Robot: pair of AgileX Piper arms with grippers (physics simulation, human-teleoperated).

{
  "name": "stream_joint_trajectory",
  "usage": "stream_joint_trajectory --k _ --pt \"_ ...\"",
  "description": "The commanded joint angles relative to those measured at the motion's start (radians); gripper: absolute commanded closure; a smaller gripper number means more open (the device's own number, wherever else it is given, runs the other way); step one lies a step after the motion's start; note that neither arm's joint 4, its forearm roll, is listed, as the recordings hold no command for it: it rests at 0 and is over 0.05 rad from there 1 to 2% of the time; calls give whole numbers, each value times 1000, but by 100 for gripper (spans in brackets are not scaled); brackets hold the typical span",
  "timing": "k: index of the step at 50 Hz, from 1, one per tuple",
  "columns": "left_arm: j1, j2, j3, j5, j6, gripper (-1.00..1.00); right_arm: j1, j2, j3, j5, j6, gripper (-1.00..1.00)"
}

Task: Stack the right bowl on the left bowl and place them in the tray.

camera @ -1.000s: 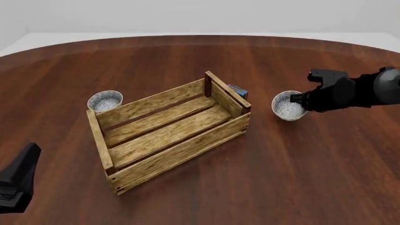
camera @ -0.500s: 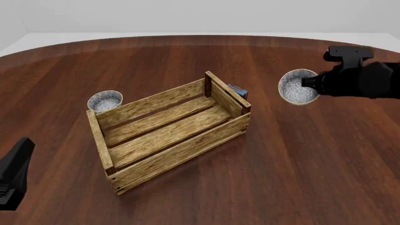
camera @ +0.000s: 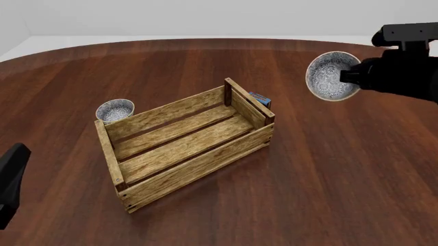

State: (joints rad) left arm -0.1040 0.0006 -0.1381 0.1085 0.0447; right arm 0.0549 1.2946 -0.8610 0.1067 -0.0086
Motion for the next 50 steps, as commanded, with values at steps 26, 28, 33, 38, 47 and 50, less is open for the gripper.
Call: stream_joint_trajectory --k 26,28,33,38,47,50 --pt "-199 159 -176 -61 62 -100 172 -143 -6 -32 -54 100" --pt "-210 203 -196 -87 68 -100 186 -148 -11 -37 -48 100" --pt "-234 261 -219 -126 79 -100 201 -133 -32 -33 -52 100" --pt "-252 327 -273 -143 84 -100 217 -114 -69 -26 -43 100" --pt "-294 428 -339 -181 87 -100 251 -92 -109 -33 -46 100" --pt "-318 489 -389 -184 87 -100 257 -82 -115 -43 -50 100"
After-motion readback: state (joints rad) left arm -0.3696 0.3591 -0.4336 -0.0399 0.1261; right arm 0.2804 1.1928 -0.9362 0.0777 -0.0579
